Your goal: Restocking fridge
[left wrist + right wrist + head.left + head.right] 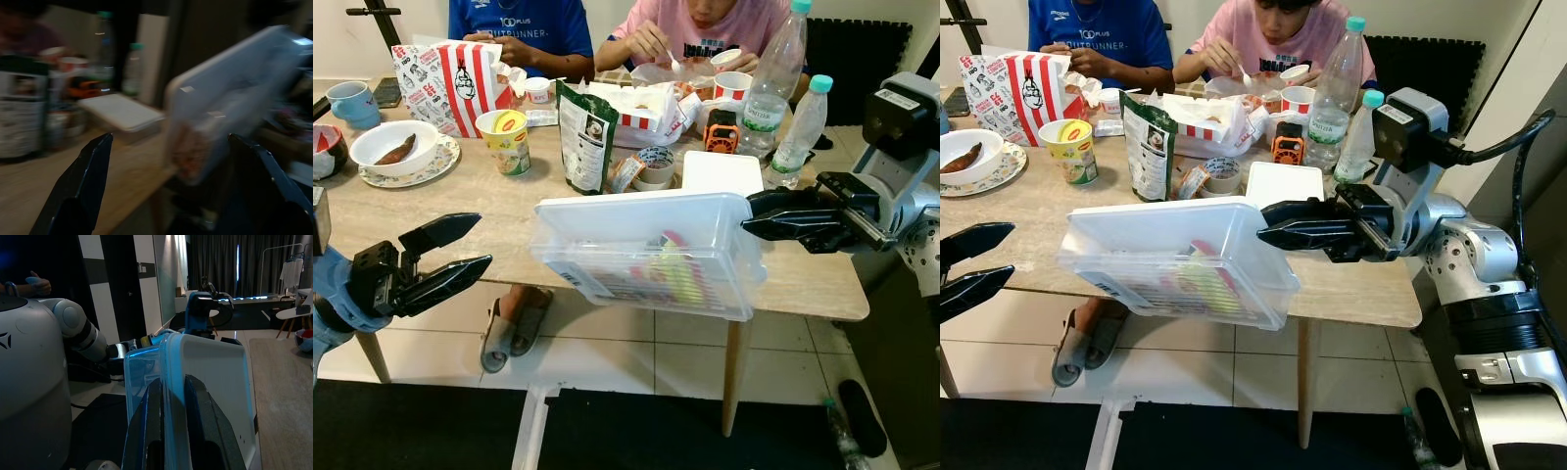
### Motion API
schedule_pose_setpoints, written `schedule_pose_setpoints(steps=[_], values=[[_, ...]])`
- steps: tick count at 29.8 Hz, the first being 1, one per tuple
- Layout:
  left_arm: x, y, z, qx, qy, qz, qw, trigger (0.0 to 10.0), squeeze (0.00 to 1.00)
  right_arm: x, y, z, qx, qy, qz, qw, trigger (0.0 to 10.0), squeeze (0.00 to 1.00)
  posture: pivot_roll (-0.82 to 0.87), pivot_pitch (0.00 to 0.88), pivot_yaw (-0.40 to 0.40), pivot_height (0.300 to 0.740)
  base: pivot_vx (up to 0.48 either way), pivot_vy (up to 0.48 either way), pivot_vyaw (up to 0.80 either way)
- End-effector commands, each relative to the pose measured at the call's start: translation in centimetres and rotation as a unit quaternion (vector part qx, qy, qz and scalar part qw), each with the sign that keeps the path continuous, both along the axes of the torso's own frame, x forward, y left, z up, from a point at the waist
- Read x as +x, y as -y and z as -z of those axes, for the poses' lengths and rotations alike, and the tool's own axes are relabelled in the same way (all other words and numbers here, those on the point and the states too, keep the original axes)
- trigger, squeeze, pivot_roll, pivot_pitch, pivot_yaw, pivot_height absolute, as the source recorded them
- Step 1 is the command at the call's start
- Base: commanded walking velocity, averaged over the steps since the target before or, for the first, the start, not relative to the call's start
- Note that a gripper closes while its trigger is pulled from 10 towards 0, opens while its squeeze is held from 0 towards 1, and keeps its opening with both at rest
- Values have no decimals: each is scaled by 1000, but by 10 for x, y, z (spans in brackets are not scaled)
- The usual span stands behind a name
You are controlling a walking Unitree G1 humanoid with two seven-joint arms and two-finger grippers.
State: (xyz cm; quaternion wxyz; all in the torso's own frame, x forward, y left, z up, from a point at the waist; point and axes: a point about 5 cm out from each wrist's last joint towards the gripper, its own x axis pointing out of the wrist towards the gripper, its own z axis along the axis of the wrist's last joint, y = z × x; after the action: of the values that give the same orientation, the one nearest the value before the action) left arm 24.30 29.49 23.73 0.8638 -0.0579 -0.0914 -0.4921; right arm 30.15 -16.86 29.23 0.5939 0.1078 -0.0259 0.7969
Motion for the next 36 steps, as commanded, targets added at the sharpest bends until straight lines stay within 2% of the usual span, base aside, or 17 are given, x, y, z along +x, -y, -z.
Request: schedule_pose_setpoints(steps=[1, 2, 3, 9, 10, 11, 12, 24, 29, 36], values=[[2, -3, -3, 22, -3, -14, 1000, 10000, 0, -1, 2, -9, 17, 14, -6, 1000, 10000, 0, 30, 89, -36, 740, 0, 0, 0], [4, -1, -3, 6, -9, -14, 1000, 235, 0, -1, 1, -8, 18, 15, -6, 1000, 10000, 0, 30, 89, -36, 740, 0, 0, 0], [6, 2, -2, 1, -10, -13, 1000, 0, 0, -1, 1, -8, 18, 16, -7, 1000, 10000, 0, 30, 89, -36, 740, 0, 0, 0], [7, 5, -3, -8, -6, -5, 1000, 0, 0, -1, 0, -8, 20, 18, -9, 1000, 10000, 0, 26, 88, -36, 740, 0, 0, 0], [8, 4, -3, -20, -13, -9, 1000, 10000, 133, -1, -1, -9, 20, 19, -9, 1000, 10000, 0, 26, 88, -36, 740, 0, 0, 0], [9, 3, -4, -27, -19, -11, 999, 10000, 133, -1, -1, -9, 20, 19, -9, 1000, 10000, 0, 26, 88, -36, 740, 0, 0, 0], [7, 3, -4, -27, -21, -1, 999, 10000, 1000, -1, -1, -9, 20, 19, -10, 1000, 10000, 0, 25, 87, -36, 740, 0, 0, 0], [2, 7, -1, 3, -30, 44, 999, 10000, 1000, -4, -4, -12, 23, 22, -21, 999, 10000, 0, 25, 87, -36, 740, 0, 0, 0], [-2, 14, 5, 25, -51, 76, 995, 10000, 1000, -5, -4, -16, 33, 20, -29, 999, 10000, 0, 24, 90, -37, 740, 0, 0, 0], [-2, 20, 6, 41, -56, 103, 992, 10000, 1000, -3, -4, -24, 55, 12, -39, 998, 10000, 0, 24, 90, -37, 740, 0, 0, 0]])
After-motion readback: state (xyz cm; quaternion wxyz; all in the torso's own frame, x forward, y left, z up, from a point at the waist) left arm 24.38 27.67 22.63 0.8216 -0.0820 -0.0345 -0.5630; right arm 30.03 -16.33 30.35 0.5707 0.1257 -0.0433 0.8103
